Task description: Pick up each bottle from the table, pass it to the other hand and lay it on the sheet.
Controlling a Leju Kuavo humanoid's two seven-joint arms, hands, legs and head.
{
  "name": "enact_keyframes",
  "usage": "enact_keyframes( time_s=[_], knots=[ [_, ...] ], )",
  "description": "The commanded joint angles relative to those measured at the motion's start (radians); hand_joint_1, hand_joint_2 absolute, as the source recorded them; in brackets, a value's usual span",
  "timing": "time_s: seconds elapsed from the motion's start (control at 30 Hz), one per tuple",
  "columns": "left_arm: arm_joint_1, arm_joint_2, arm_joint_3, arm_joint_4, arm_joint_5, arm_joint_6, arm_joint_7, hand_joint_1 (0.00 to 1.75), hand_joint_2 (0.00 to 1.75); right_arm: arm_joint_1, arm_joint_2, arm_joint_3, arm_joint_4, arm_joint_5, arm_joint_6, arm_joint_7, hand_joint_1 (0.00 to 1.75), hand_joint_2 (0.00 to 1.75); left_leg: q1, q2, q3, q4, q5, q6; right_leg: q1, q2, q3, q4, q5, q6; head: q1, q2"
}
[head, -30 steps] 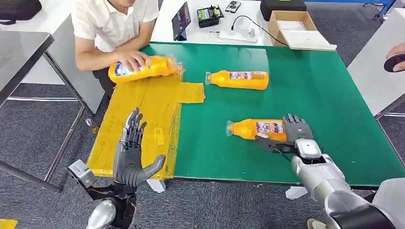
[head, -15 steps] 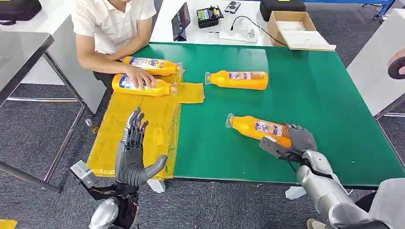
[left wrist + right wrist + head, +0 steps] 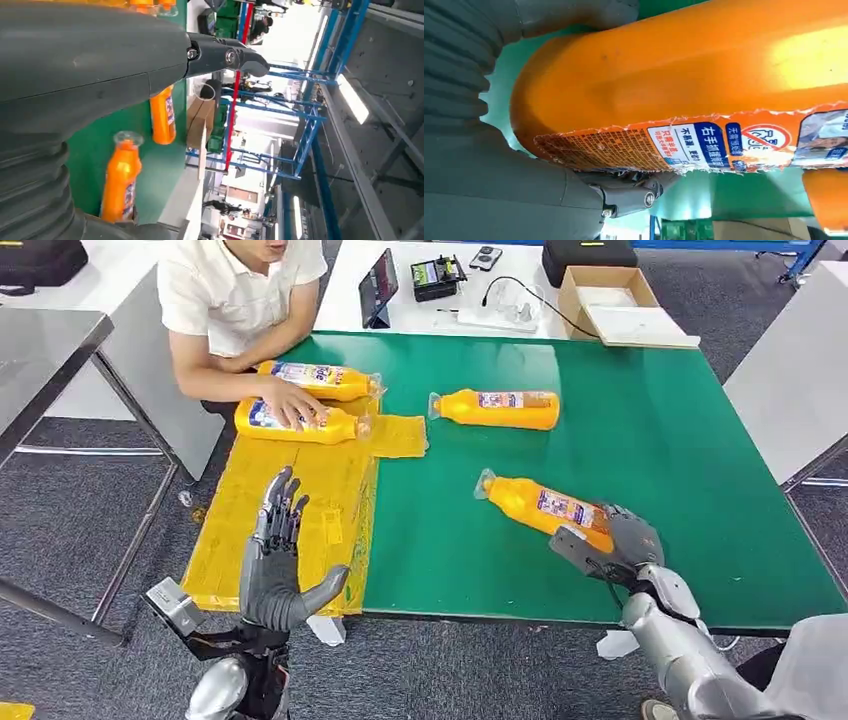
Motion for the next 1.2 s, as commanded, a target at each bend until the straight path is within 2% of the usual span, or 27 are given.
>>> enact_keyframes(
  time_s=[0.03,0.17,0.27,0.43,0.63,0.77,1.0,1.03,1.07,1.2],
  knots=[
    [0.042,-0.017,0.020,0.049,0.074,0.032,0.085,0.00,1.75,0.202,0.147,-0.097,-0.360,-0.260,0.123,-0.153,1.75,1.75,0.000,0.005,0.004,-0.005,0.000,0.001,0.002,0.001,0.003,-0.004,0.001,-0.004,0.000,0.000],
    [0.048,-0.021,-0.009,0.084,0.103,0.080,0.099,0.00,1.75,0.283,0.168,0.005,-0.672,-0.466,0.257,-0.093,1.75,1.75,0.001,0.006,0.001,-0.002,-0.002,-0.001,0.002,0.004,-0.002,-0.001,0.000,-0.003,0.000,0.000],
    [0.031,0.030,-0.088,0.092,-0.013,0.059,0.058,0.00,1.75,0.287,0.182,0.081,-0.730,-0.554,0.344,-0.068,1.75,1.75,0.002,0.004,-0.003,-0.001,-0.001,-0.002,0.002,0.003,-0.005,0.001,0.000,-0.002,0.000,0.000],
    [0.041,0.012,-0.103,0.079,-0.064,0.072,0.063,0.00,1.75,0.299,0.223,0.185,-0.795,-0.610,0.348,-0.047,1.75,1.75,0.002,0.004,-0.008,-0.001,-0.001,-0.001,0.002,0.003,-0.009,0.001,-0.001,-0.003,0.000,0.000],
    [0.019,-0.016,-0.107,0.085,0.008,0.030,0.059,0.00,1.75,0.283,0.237,0.288,-0.775,-0.626,0.343,-0.059,1.75,1.75,0.001,0.002,-0.008,-0.002,-0.001,-0.001,0.002,0.000,-0.008,0.001,-0.002,-0.003,0.000,0.000],
    [0.019,-0.016,-0.117,0.074,0.012,0.029,0.058,0.00,1.75,0.274,0.248,0.310,-0.749,-0.627,0.331,-0.067,1.75,1.75,0.002,0.002,-0.012,-0.001,0.000,-0.002,0.002,0.002,-0.012,0.001,-0.001,-0.002,0.000,0.000],
    [0.015,-0.016,-0.107,0.062,0.139,-0.007,0.078,0.00,1.75,0.257,0.258,0.381,-0.708,-0.598,0.296,-0.093,1.75,1.75,0.002,0.002,-0.012,-0.001,0.000,-0.002,0.002,0.002,-0.012,0.001,-0.001,-0.002,0.000,0.000],
    [0.016,-0.012,-0.114,0.053,0.183,-0.033,0.079,0.00,1.75,0.256,0.256,0.398,-0.704,-0.593,0.285,-0.109,1.75,1.75,0.001,0.004,-0.006,-0.002,-0.002,0.000,0.002,0.002,-0.007,0.000,-0.003,-0.004,0.000,0.000],
    [0.020,-0.008,-0.122,0.042,0.225,-0.051,0.088,0.00,1.75,0.259,0.256,0.413,-0.701,-0.598,0.286,-0.119,1.75,1.75,0.002,0.002,-0.012,-0.001,0.000,-0.002,0.002,0.002,-0.012,0.001,-0.001,-0.002,0.000,0.000],
    [0.032,-0.003,-0.133,0.016,0.243,-0.039,0.088,0.00,1.75,0.271,0.266,0.449,-0.693,-0.576,0.257,-0.132,1.75,1.75,0.002,0.003,-0.010,-0.001,-0.001,-0.001,0.002,0.002,-0.010,0.001,-0.002,-0.003,0.000,0.000]
  ],
)
